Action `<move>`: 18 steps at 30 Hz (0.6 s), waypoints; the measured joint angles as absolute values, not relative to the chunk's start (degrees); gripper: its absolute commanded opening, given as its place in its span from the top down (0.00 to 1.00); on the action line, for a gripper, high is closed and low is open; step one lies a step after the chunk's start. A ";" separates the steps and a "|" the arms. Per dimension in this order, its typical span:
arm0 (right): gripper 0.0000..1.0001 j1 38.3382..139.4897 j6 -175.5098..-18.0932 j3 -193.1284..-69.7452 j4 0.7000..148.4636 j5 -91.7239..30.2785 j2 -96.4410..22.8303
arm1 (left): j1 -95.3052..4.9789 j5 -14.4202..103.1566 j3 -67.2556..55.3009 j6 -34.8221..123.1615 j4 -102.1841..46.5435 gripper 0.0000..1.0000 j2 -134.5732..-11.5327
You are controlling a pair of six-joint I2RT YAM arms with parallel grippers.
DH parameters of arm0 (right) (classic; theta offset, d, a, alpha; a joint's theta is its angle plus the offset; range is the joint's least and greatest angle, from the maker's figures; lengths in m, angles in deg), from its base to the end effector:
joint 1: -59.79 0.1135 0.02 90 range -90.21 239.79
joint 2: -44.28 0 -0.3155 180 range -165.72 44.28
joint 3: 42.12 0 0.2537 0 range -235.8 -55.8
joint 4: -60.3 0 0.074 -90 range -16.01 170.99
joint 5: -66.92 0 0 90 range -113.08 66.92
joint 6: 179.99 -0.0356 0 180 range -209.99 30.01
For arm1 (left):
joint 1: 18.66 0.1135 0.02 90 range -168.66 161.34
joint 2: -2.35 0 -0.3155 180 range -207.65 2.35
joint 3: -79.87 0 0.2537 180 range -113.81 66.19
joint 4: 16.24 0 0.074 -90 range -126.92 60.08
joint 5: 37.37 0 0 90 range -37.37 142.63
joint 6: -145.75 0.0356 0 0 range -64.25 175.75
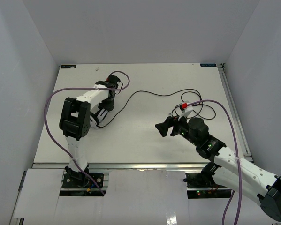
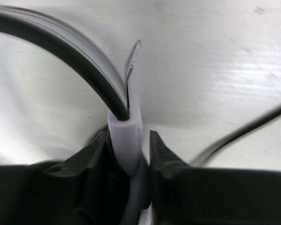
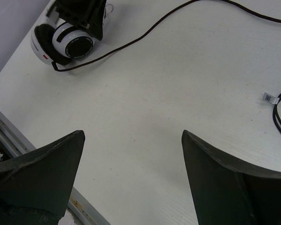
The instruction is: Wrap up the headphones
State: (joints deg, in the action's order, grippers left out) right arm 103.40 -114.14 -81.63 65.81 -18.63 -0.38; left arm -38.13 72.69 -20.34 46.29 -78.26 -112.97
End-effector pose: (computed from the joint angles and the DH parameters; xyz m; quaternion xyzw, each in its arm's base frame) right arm 0.1148 0.1055 0.2922 -0.1056 0.7623 0.3308 0.5462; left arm 0.4036 -0.1297 0.2278 0.0659 0.9765 0.1400 0.1501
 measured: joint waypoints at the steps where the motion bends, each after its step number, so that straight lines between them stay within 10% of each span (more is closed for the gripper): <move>1: 0.09 103.40 -114.05 -81.63 65.87 -18.63 -0.33 | -38.28 71.55 -20.44 46.25 -78.26 1.00 -112.75; 18: 0.01 103.40 -111.99 -81.97 66.45 -18.28 18.35 | -39.26 14.86 -10.98 34.22 -52.57 1.00 -68.65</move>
